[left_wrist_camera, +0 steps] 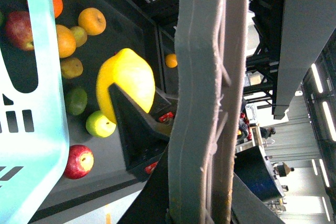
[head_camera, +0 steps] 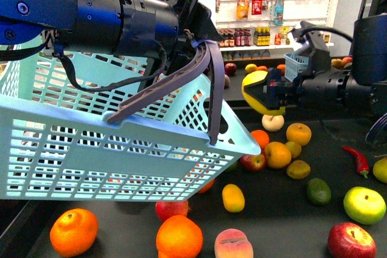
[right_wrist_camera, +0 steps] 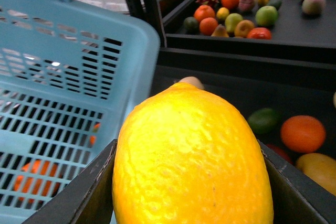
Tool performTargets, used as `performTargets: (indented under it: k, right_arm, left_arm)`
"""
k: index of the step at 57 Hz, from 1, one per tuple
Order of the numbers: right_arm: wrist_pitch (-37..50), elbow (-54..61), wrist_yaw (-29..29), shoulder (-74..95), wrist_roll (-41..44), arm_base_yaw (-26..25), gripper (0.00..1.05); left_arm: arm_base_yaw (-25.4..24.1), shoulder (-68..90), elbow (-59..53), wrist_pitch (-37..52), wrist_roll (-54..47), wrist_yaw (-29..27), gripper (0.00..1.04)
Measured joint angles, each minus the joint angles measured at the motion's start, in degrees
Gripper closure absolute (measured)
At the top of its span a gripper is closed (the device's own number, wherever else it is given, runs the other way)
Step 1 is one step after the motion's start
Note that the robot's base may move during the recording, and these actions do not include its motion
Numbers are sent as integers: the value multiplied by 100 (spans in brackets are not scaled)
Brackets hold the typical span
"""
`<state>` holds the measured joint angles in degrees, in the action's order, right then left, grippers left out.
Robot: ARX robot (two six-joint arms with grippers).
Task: Pick lemon from shelf
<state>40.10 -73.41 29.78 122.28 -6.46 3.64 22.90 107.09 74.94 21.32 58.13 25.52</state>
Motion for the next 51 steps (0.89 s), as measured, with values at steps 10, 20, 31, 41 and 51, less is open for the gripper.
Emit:
performTargets:
  k: [10, 20, 31, 41, 51]
  right_arm:
    - [76, 96, -87, 0, -214, 332, 38]
    - [85, 162, -153, 0, -345, 575, 38]
    - [72, 184, -323, 4, -481, 780, 17]
    - [313, 181, -599, 4, -802, 647, 8]
    - [345, 138, -793, 4, -946, 68, 7]
  left_arm:
    - [0, 0, 0, 0, 2, -2, 95]
    - [0, 0, 0, 0, 0, -2, 95]
    - [0, 0, 0, 0, 0, -2, 95]
    - [0, 0, 0, 0, 4, -2, 95]
    - [0, 7, -2, 0, 22, -20, 95]
